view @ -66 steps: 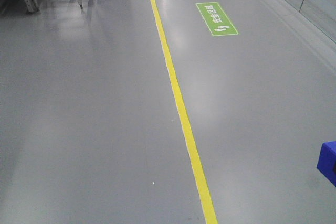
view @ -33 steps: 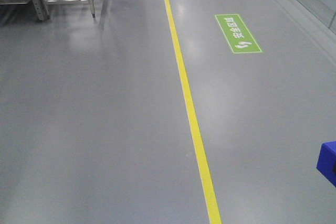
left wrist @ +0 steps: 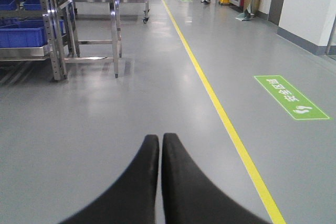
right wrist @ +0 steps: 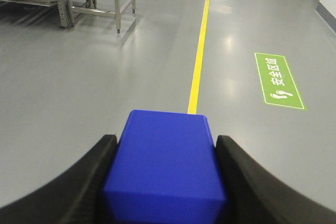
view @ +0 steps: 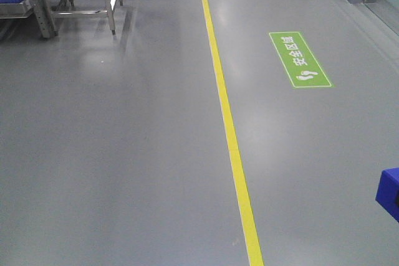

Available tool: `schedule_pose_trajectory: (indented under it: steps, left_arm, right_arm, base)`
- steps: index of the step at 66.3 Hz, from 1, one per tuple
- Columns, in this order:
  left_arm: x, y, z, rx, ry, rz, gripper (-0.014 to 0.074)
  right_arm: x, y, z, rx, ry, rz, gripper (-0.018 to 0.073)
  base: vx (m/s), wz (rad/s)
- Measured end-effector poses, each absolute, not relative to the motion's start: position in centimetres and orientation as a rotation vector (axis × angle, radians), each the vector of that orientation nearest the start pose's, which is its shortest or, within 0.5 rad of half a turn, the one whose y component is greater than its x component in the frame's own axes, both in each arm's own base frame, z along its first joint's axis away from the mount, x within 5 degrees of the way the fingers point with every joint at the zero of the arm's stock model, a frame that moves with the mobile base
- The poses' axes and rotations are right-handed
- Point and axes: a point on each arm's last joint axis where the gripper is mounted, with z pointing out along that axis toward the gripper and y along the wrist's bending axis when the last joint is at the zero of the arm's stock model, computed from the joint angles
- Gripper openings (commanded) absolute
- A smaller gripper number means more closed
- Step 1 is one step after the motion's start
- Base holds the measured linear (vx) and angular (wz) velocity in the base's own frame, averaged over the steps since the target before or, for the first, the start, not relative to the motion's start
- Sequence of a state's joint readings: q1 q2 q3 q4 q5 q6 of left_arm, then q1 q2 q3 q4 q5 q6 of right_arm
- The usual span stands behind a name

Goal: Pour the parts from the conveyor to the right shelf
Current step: 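Drive away from the conveyor holding the block in the right gripper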

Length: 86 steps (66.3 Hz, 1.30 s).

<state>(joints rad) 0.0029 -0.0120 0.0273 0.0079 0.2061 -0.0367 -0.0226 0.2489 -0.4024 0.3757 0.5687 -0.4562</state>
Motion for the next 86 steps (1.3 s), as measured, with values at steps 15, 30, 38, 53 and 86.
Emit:
schedule_pose_trajectory:
  steps: [15,30,38,53,86]
  left_arm:
    - [5.58,0.03,18.59,-0.028,1.705,-0.018,-0.0006]
    - [5.58,0.03,18.59,-0.028,1.705,-0.018,-0.0006]
    - [5.58,0.03,18.59,-0.028,1.705,-0.018,-0.0006]
    - [5.58,0.03,18.59,-0.028,1.705,-0.018,-0.0006]
    - [5.58,0.03,18.59,-0.028,1.705,-0.018,-0.0006]
  right_arm:
    - [5.98,1.67,28.50,-0.242,1.846,0.076,-0.0005]
    - [5.97,1.68,28.48,-0.243,1.849,0.077,-0.0005]
    - [5.94,1.70,28.40,-0.246,1.857,0.080,-0.0005]
    - [5.93,1.71,28.38,-0.247,1.859,0.081,-0.0005]
    - [5.92,1.72,28.36,-0.249,1.862,0.082,-0.0005]
  base:
    - [0.66,-0.08]
    - [0.69,-0.15]
    - [0.71,-0.15]
    - [0.73,-0.06]
    - [0.74,0.12]
